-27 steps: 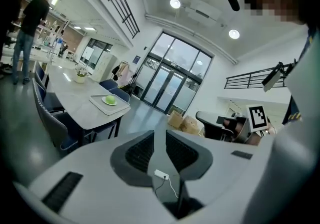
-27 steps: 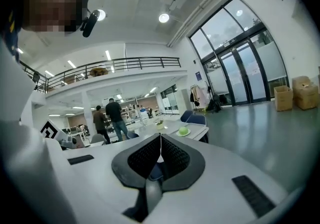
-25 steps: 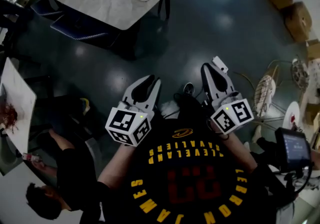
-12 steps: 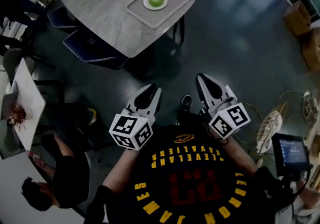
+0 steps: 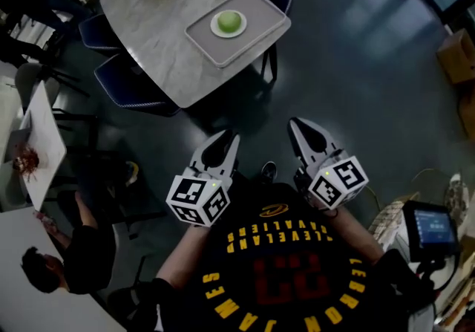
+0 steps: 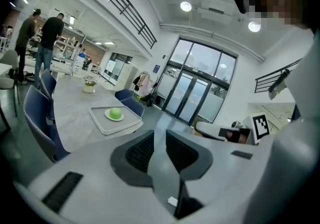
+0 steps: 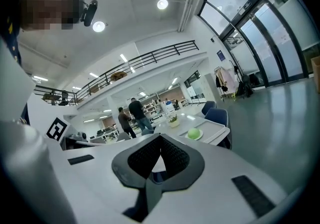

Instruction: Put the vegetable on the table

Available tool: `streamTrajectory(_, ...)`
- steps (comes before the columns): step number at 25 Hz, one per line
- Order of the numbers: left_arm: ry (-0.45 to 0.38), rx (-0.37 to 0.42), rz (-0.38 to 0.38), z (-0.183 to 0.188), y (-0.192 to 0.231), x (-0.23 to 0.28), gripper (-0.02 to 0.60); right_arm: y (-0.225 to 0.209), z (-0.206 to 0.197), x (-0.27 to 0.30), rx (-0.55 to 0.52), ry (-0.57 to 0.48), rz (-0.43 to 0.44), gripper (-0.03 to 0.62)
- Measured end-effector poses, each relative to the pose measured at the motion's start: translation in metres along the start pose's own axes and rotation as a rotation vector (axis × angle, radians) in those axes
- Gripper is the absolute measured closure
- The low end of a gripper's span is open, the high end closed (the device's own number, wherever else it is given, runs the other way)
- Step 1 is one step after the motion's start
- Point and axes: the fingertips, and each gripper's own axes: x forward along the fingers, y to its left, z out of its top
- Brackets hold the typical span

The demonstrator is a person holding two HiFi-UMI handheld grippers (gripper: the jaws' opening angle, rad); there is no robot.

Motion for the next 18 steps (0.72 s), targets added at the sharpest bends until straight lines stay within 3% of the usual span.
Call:
streamTrajectory(8, 0.035, -0.037, 0.033, 0.001, 0.014, 0.044, 0.505, -0.040, -0.003, 0.028, 0.024, 0.062, 0.007, 0.589)
streamTrajectory(14, 0.063, -0.076, -0.009, 0.011, 0.037, 0.101, 0.505, -0.082, 0.006, 0.066, 0.015, 0.089, -0.034, 0.589)
streamTrajectory(18, 0.057, -0.093, -0.049, 0.037, 0.055, 0.145, 0.505, -0.112, 0.025, 0.105, 0.002, 0.102, -0.063, 0.589)
